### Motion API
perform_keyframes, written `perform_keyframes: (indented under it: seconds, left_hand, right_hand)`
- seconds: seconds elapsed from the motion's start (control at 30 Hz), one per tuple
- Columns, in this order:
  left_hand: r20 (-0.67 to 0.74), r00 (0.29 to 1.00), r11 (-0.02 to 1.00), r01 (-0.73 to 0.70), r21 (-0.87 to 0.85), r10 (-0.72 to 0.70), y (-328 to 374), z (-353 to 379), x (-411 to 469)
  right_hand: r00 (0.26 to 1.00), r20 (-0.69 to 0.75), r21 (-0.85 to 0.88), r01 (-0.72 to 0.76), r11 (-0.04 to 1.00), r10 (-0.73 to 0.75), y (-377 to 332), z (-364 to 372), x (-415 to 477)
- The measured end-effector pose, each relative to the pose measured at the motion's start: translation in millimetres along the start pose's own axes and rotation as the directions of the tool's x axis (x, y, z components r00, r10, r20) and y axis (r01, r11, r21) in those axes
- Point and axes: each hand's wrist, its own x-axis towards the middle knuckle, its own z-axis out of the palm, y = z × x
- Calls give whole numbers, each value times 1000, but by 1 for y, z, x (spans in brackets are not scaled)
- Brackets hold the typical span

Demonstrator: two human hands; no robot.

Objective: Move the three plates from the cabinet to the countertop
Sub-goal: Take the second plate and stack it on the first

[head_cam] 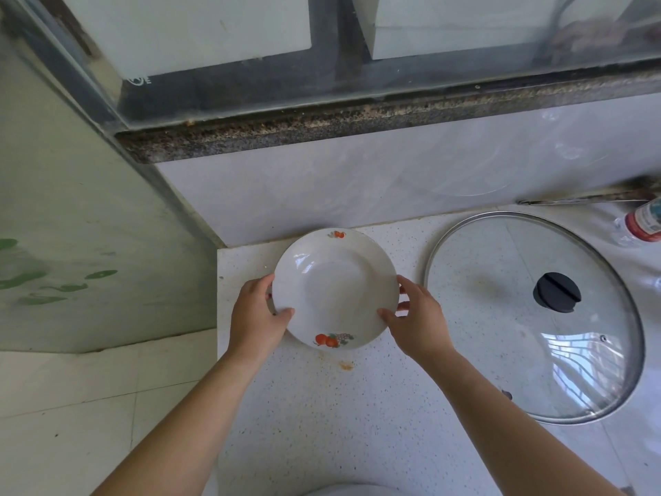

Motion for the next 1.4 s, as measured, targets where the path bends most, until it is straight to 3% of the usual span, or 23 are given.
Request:
perform_keyframes:
  seconds: [0.57, 1.1, 1.4]
  left_hand:
    - [-17, 999, 989, 47, -141, -50, -2, 6, 5]
    - [21, 1000, 1000, -14, -3, 14, 7, 0, -20]
    - [-7, 992, 992, -125, -3, 125, 20, -9, -69]
  right_hand:
    - [998, -18, 124, -51, 991, 53, -4, -1, 16]
    - [999, 23, -9, 30, 1000, -30, -12, -23, -14]
    - [985, 62, 49, 156, 987, -158, -29, -37, -59]
